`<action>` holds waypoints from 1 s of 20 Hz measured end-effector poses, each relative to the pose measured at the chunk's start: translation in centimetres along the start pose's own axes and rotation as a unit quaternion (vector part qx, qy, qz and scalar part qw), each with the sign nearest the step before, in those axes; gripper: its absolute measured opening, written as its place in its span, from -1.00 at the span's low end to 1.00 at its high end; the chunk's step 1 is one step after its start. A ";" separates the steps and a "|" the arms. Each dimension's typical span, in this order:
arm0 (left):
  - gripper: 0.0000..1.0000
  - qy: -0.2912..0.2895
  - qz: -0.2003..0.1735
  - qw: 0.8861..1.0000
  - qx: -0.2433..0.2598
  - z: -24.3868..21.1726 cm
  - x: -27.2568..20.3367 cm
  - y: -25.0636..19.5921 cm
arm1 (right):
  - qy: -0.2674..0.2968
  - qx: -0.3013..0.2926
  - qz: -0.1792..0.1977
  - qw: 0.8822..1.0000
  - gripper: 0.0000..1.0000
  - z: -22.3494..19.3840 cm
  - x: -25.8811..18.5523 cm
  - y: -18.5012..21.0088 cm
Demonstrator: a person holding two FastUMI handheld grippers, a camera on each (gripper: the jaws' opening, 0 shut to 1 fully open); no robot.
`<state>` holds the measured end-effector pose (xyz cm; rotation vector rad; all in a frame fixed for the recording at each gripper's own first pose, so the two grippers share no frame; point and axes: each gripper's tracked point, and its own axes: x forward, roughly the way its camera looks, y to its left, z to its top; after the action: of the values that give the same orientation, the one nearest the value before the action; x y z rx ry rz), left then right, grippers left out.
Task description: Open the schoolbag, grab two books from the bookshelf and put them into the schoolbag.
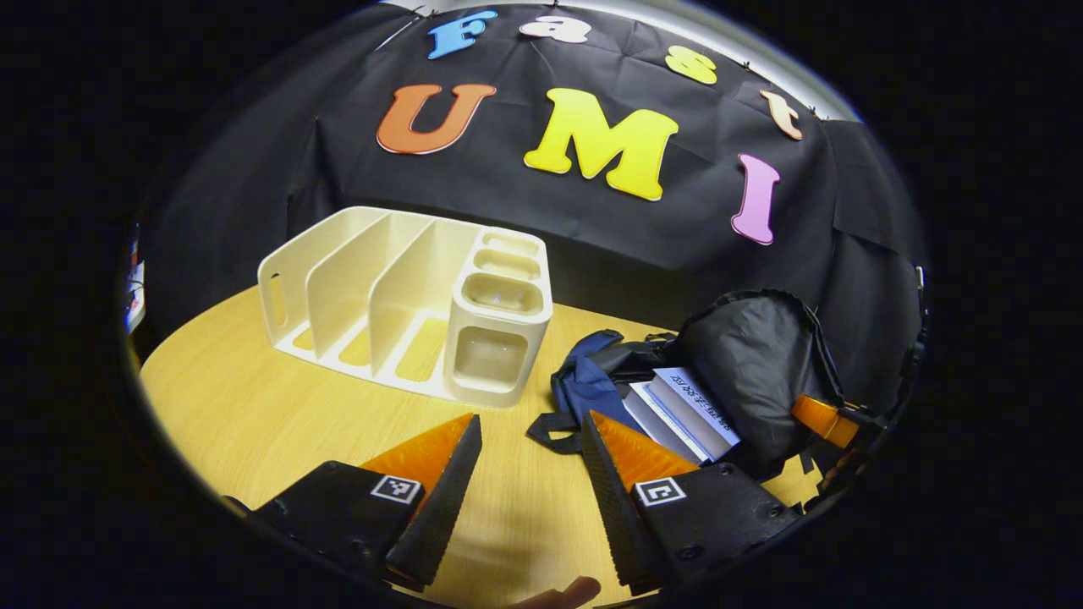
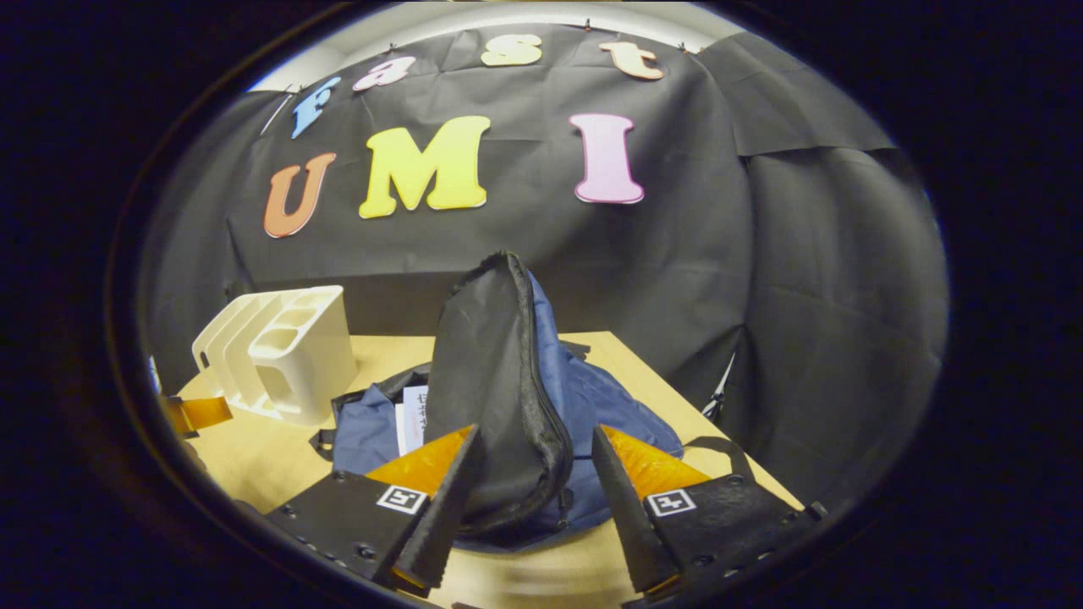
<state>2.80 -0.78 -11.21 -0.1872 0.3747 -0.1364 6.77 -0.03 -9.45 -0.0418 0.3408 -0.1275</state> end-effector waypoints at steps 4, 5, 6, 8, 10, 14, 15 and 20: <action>0.53 -0.029 0.008 1.000 0.009 1.0 -2.7 1.2 | -0.009 0.003 0.007 1.000 0.62 -0.3 -2.1 1.2; 0.54 -0.036 0.013 0.999 0.013 1.4 -3.4 1.6 | -0.012 0.001 0.009 1.000 0.62 -0.3 -2.6 1.5; 0.53 -0.047 0.014 0.999 0.017 2.0 -4.1 1.8 | -0.016 -0.001 0.010 1.000 0.62 -0.1 -3.1 1.8; 0.53 -0.071 0.015 0.997 0.027 3.2 -5.6 2.1 | -0.029 -0.006 0.012 0.999 0.61 0.5 -4.2 2.0; 0.53 -0.086 0.023 0.995 0.039 4.5 -7.1 2.7 | -0.041 0.009 0.010 0.999 0.62 1.0 -5.4 1.5; 0.53 -0.130 0.035 0.990 0.049 6.9 -11.6 4.2 | -0.072 0.031 0.005 0.997 0.63 1.9 -9.1 0.8; 0.53 -0.136 0.041 0.989 0.049 7.4 -12.3 4.5 | -0.082 0.027 0.003 0.996 0.63 2.3 -9.9 0.7; 0.53 -0.159 0.063 0.982 0.075 8.9 -14.2 5.3 | -0.123 -0.009 0.016 0.992 0.63 3.6 -12.9 -0.3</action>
<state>-6.42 8.14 0.82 -0.0345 0.0570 -0.0088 -4.07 1.47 -1.81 -0.0703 0.0958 -0.0869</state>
